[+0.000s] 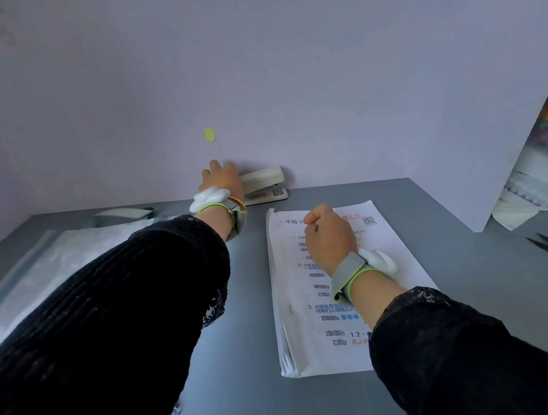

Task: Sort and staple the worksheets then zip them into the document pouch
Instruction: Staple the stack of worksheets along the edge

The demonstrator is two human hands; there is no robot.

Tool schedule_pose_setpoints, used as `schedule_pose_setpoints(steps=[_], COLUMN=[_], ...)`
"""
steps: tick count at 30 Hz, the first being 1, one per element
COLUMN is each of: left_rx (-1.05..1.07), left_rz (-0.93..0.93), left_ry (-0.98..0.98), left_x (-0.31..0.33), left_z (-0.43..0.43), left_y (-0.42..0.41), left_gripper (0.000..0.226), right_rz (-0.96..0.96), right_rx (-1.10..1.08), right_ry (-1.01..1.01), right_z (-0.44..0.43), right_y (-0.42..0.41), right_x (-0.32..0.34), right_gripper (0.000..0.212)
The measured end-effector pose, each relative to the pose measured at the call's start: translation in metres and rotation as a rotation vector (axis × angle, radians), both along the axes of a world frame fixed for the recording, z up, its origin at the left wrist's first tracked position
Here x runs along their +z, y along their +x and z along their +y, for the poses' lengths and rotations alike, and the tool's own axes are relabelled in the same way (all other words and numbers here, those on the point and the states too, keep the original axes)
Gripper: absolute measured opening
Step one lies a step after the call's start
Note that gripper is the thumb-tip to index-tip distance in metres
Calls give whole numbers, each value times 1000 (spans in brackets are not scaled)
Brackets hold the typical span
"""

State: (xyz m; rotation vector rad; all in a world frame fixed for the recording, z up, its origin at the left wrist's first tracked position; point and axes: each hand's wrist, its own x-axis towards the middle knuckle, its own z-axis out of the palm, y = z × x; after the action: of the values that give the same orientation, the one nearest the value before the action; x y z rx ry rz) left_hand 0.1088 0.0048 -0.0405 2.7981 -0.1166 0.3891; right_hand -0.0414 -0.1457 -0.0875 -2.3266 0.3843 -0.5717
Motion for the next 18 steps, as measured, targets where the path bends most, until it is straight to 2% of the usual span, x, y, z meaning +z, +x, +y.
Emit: schedule_pose_setpoints(steps=[6, 10, 14, 18], left_rx=[36, 31, -15, -68], left_rz=[-19, -25, 159, 313], left_ry=[-34, -203, -473, -639], left_x=[-4, -8, -14, -26], left_z=[-3, -6, -2, 13], left_y=[-17, -59, -109, -144], left_gripper=[36, 42, 49, 52], right_rz=[12, 15, 8, 7], right_rx=[1, 1, 0, 27], right_ry=[4, 27, 64, 124], right_z=[2, 4, 3, 4], right_y=[-2, -4, -6, -12], right_x=[3, 3, 7, 11], right_gripper=[22, 22, 20, 17])
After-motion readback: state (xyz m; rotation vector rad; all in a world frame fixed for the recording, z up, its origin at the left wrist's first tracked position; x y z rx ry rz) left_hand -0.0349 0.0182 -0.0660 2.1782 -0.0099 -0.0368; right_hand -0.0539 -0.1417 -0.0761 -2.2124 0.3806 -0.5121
